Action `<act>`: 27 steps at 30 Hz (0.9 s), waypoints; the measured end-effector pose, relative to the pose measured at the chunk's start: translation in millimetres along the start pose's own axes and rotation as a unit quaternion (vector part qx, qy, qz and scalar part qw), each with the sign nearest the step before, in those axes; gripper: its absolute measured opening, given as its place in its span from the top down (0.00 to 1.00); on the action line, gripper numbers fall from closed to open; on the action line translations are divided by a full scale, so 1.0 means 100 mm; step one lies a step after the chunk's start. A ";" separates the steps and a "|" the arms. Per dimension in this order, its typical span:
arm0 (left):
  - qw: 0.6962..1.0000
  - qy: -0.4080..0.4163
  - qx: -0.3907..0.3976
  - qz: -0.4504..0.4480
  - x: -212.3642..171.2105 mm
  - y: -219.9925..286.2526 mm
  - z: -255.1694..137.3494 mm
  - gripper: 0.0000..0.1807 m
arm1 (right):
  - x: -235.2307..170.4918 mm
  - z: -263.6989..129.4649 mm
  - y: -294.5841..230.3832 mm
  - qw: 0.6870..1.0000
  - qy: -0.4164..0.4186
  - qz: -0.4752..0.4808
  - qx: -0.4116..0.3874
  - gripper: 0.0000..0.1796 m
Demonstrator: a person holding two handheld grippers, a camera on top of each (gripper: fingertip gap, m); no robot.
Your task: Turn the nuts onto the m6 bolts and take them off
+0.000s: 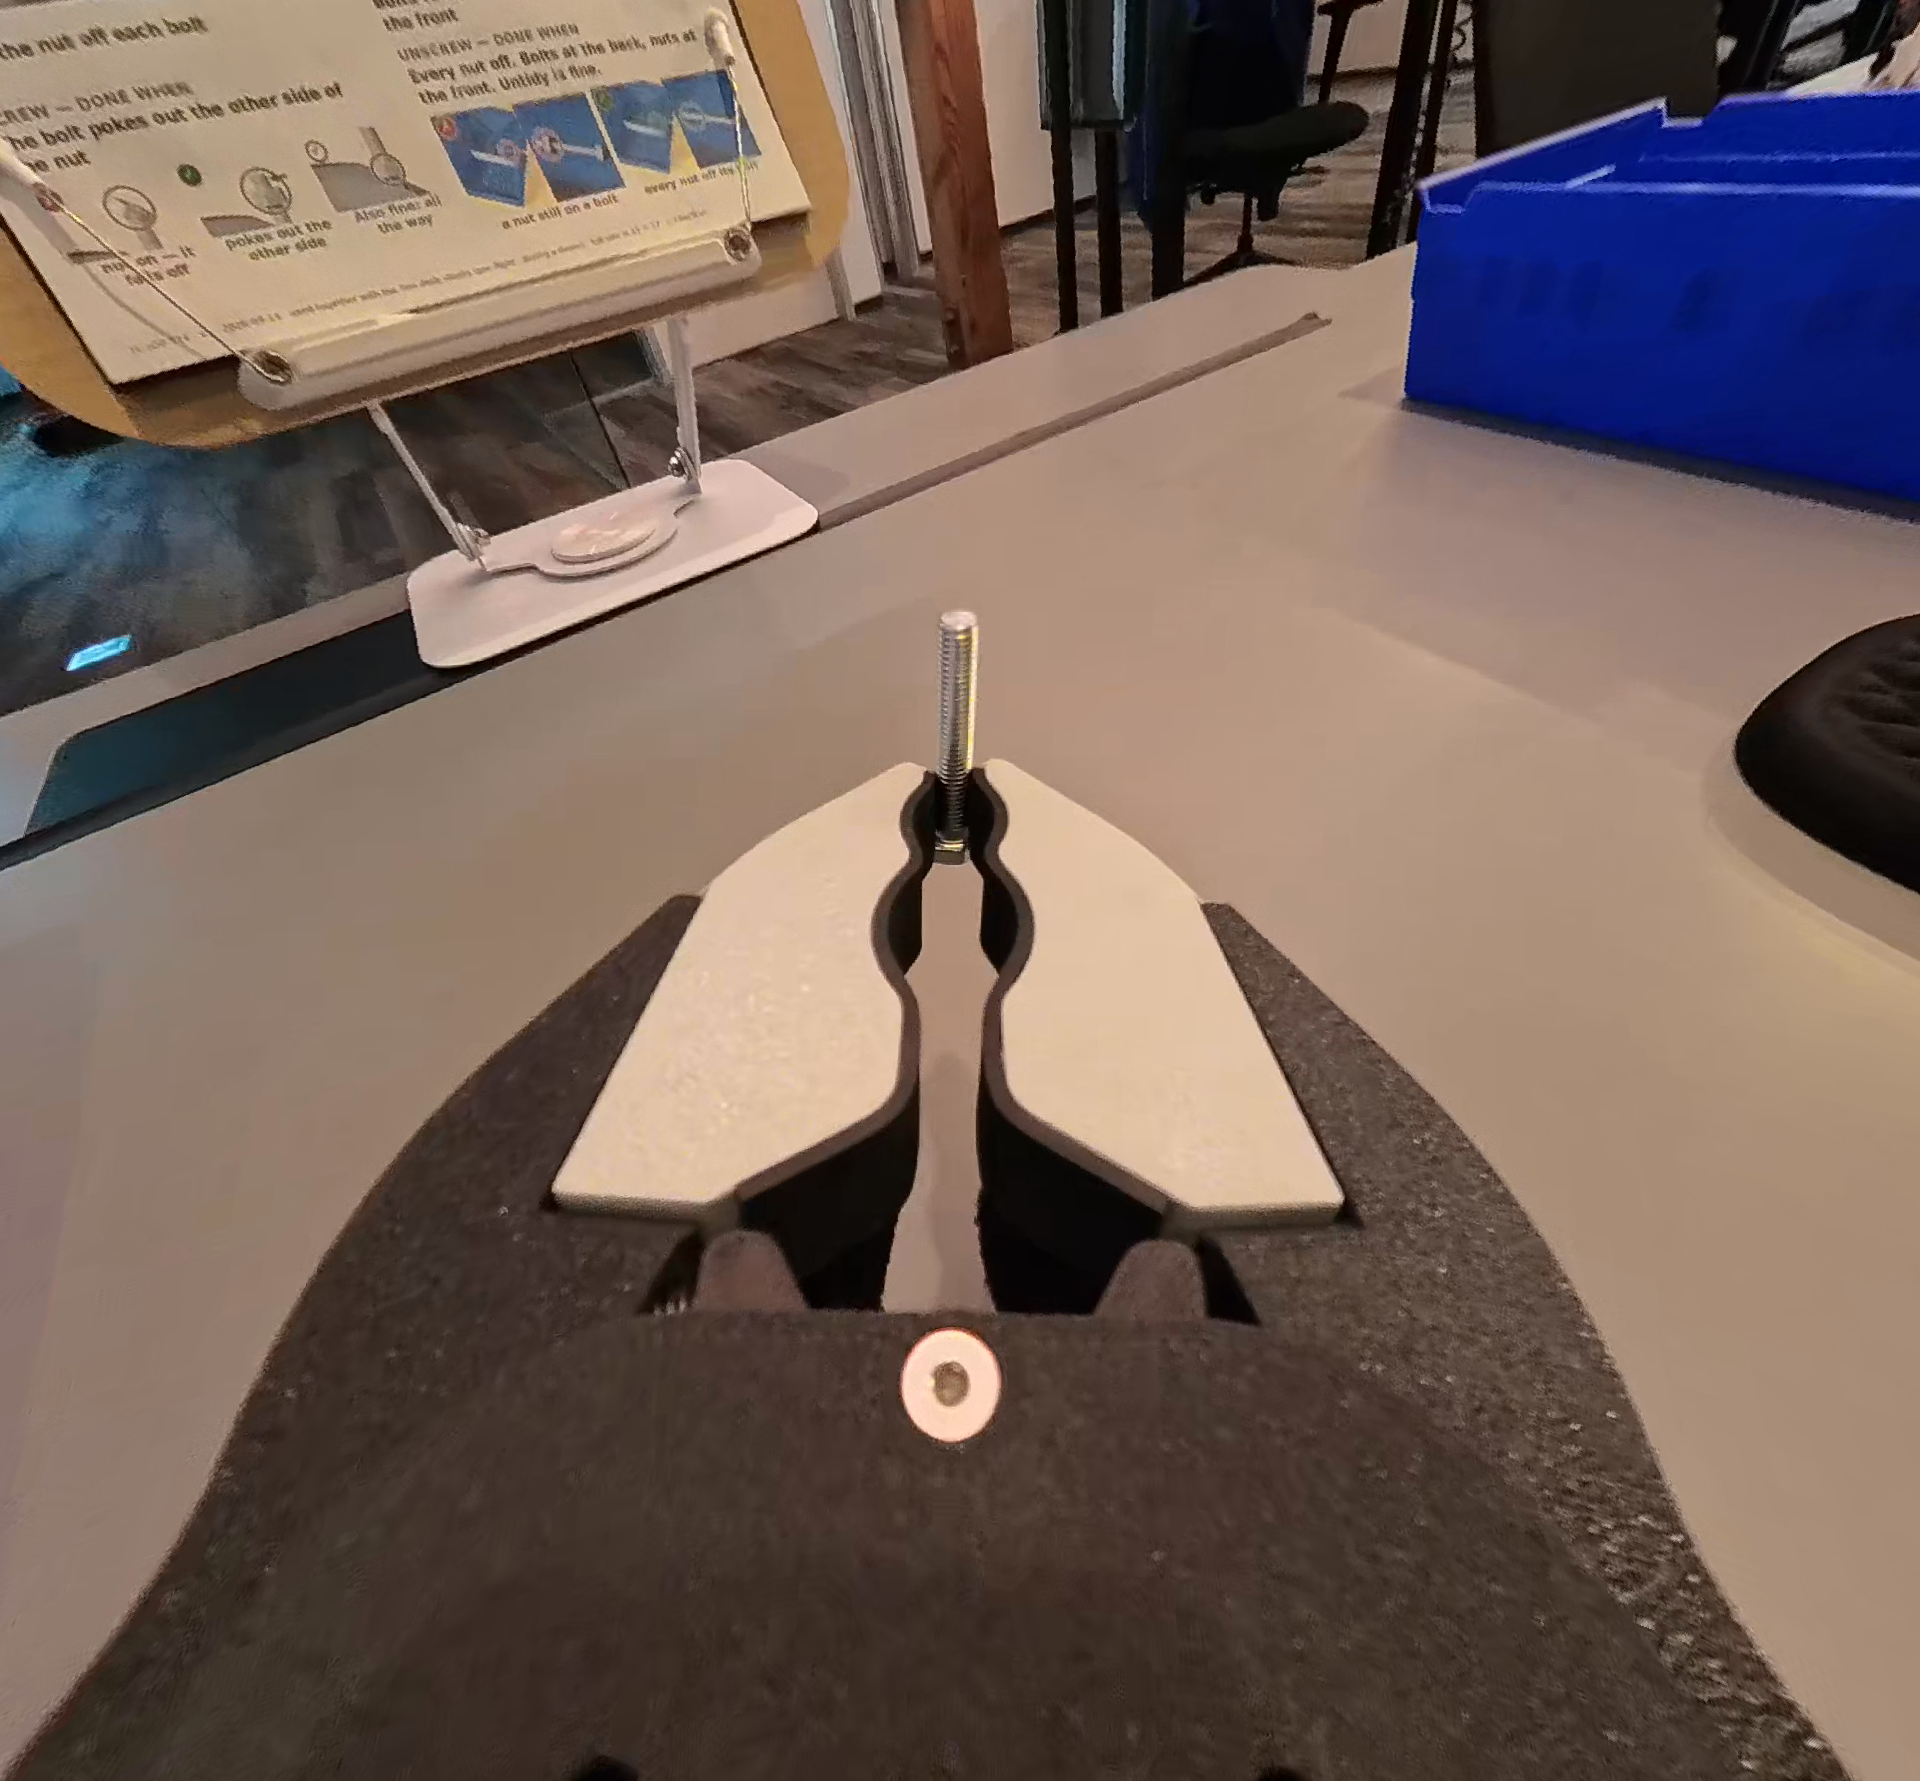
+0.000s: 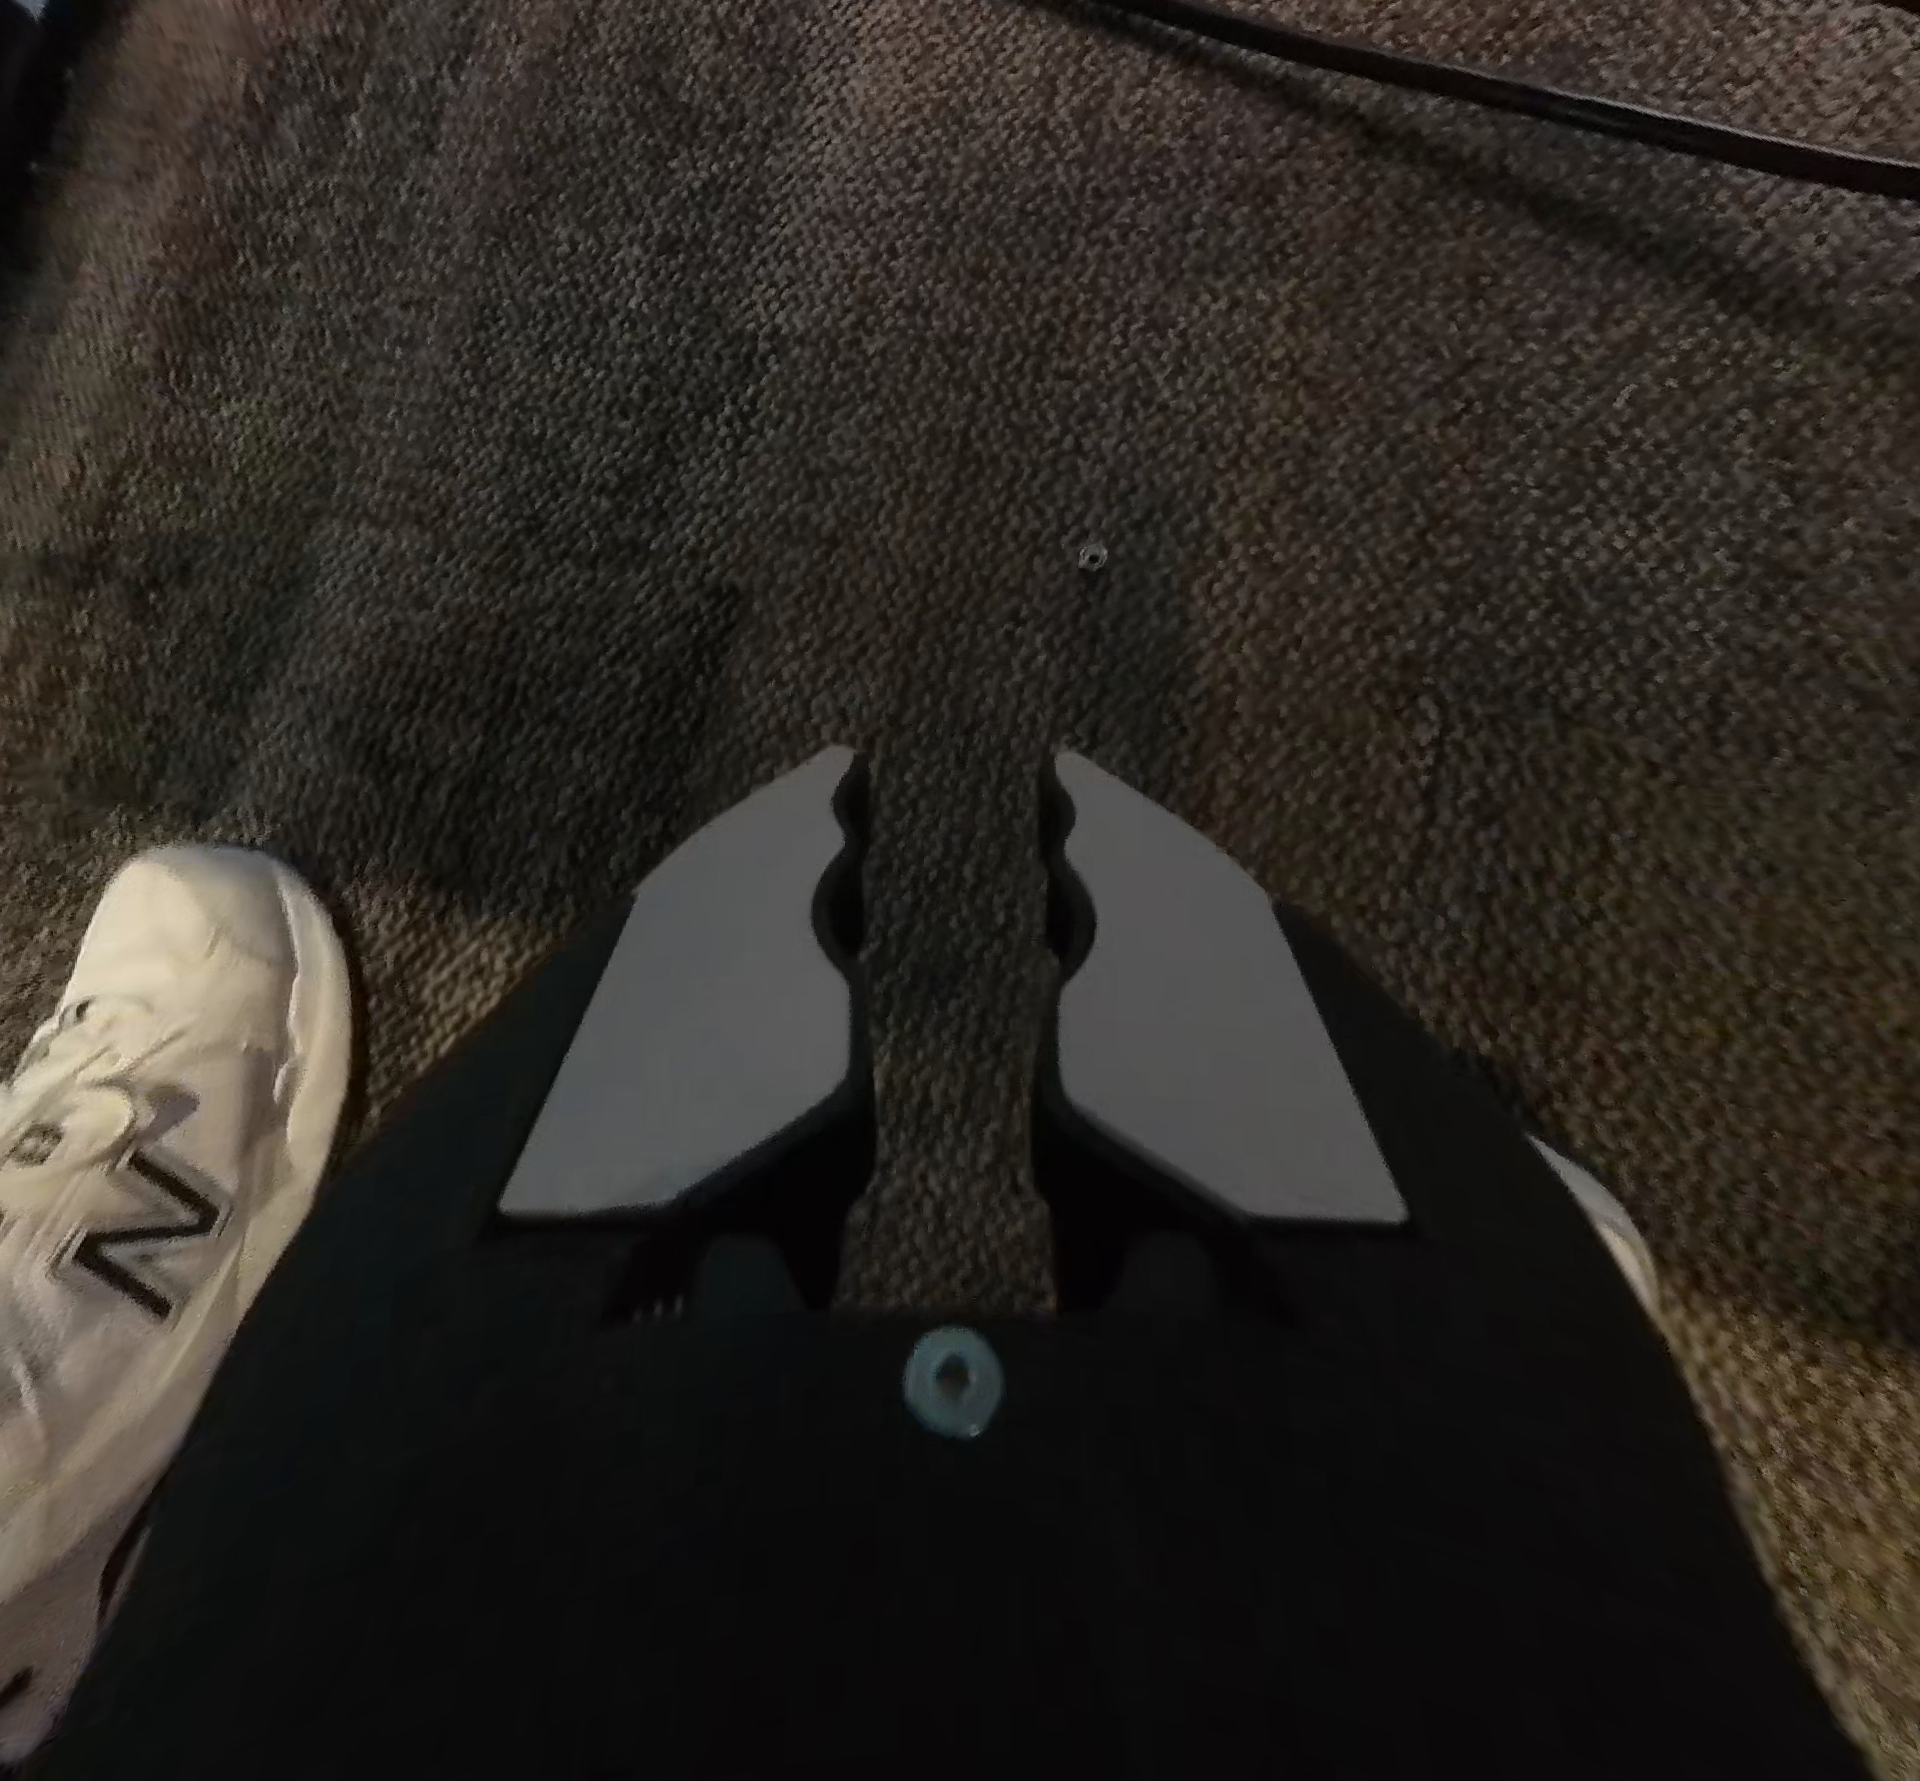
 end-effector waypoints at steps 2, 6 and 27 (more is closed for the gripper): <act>1.000 -0.014 -0.005 0.002 -0.04 0.04 0.05 0.97 | 0.02 0.12 0.06 1.000 0.016 0.010 -0.004 0.83; 1.000 -0.010 0.001 -0.014 -0.07 0.03 0.06 0.97 | 0.00 0.40 0.12 1.000 0.028 -0.006 -0.001 0.82; 0.996 0.042 0.077 -0.003 -0.05 -0.02 -0.06 0.97 | 0.06 1.51 0.48 0.997 0.054 -0.041 -0.021 0.85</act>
Point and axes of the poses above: each gripper's, where its closed fingertips meet, z out along the fingers, x out of its top, y = z × x across the jaws, the point moved 7 cm from there along -z, back along the fingers, and after that the axes turned 8 degrees about -y, right-handed, at the moved point
